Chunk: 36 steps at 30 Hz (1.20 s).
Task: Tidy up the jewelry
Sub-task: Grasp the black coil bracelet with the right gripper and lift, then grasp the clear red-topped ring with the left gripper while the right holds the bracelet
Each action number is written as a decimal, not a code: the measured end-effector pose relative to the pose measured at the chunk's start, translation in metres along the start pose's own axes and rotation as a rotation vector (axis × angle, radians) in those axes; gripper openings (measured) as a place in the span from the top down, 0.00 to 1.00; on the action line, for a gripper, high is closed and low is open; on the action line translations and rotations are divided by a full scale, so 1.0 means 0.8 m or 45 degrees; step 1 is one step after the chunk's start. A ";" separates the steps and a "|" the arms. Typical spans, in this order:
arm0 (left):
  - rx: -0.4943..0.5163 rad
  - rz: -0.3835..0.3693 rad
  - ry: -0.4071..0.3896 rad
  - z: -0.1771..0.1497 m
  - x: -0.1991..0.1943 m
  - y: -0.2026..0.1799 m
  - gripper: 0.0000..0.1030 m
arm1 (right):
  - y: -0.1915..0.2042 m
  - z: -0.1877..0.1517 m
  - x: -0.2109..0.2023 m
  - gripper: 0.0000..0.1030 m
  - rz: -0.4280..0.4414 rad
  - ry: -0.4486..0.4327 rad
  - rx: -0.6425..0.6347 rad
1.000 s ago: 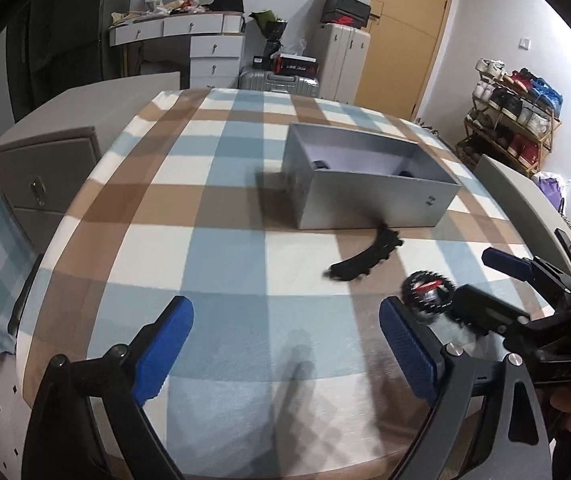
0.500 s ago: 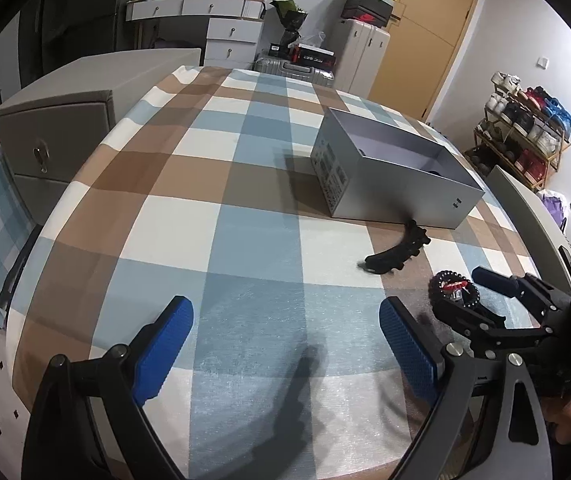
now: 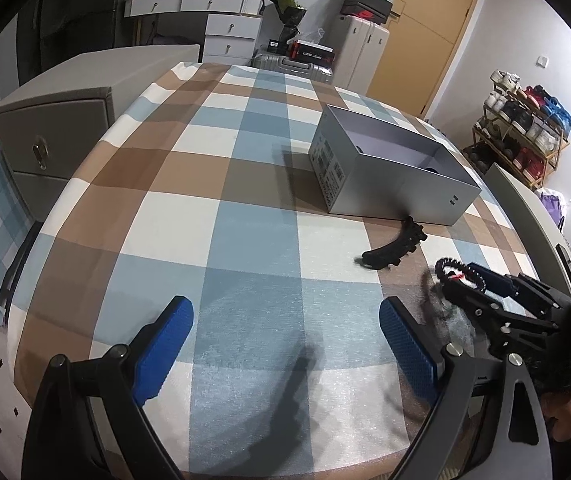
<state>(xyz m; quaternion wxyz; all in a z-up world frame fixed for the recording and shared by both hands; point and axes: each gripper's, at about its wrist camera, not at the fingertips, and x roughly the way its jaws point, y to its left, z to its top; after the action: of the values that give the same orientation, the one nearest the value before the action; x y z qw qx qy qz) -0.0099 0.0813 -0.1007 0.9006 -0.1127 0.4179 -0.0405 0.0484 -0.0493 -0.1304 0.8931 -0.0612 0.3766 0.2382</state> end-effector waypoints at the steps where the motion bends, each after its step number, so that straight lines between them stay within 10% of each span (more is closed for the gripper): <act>1: 0.004 0.000 0.003 0.000 0.000 -0.002 0.11 | 0.000 0.001 -0.004 0.53 0.015 -0.020 0.006; 25: 0.336 -0.284 0.145 0.019 0.054 -0.131 0.13 | -0.076 -0.013 -0.100 0.56 0.100 -0.371 0.201; 36: 0.320 -0.352 0.236 0.022 0.072 -0.130 0.72 | -0.093 -0.026 -0.104 0.56 0.120 -0.386 0.231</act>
<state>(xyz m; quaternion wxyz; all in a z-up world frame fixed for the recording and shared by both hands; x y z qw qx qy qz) 0.0429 -0.0263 -0.1081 0.8511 -0.0517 0.4711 -0.2258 0.0196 -0.1522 -0.0919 0.9294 0.0740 0.2599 0.2514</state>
